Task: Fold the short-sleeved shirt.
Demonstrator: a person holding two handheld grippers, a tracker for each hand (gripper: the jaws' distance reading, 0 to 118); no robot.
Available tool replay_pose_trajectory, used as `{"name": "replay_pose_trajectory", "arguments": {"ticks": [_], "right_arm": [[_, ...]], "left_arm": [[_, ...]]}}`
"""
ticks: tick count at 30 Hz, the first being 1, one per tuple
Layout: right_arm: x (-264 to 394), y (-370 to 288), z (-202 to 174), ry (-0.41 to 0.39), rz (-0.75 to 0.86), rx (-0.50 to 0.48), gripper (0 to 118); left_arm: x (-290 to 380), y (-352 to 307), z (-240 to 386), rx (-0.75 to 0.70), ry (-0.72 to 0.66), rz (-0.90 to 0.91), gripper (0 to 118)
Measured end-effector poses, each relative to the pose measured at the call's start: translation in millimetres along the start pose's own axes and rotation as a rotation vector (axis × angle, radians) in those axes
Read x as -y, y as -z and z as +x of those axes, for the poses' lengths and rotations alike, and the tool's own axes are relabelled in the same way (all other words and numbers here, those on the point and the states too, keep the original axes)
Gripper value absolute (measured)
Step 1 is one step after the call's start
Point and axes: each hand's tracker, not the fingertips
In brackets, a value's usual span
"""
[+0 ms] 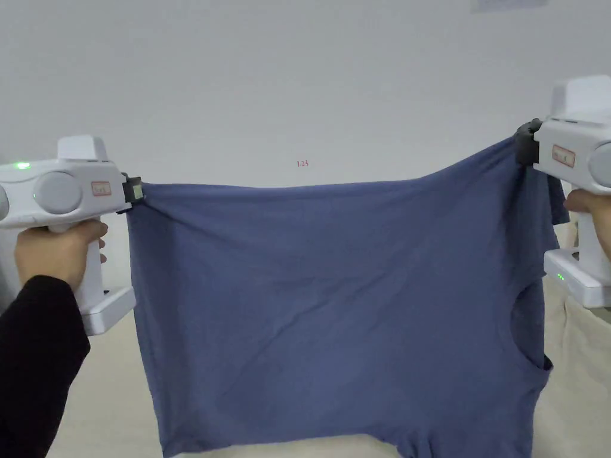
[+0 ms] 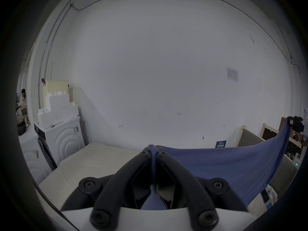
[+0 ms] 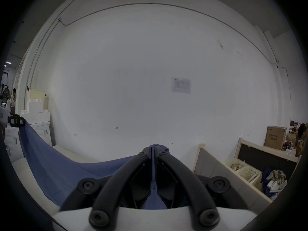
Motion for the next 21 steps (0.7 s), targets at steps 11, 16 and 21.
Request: {"name": "replay_pose_trajectory", "arguments": {"ticks": [11, 16, 21], "right_arm": [[37, 66, 12, 0.011, -0.042, -0.014, 1], [95, 75, 6, 0.029, -0.123, -0.005, 1], [159, 84, 10, 0.034, -0.217, -0.005, 1]], "left_arm": [[30, 68, 15, -0.015, 0.079, -0.047, 1], [89, 103, 25, -0.002, 0.086, -0.121, 1], [150, 120, 30, 0.008, 0.079, -0.204, 1]]}}
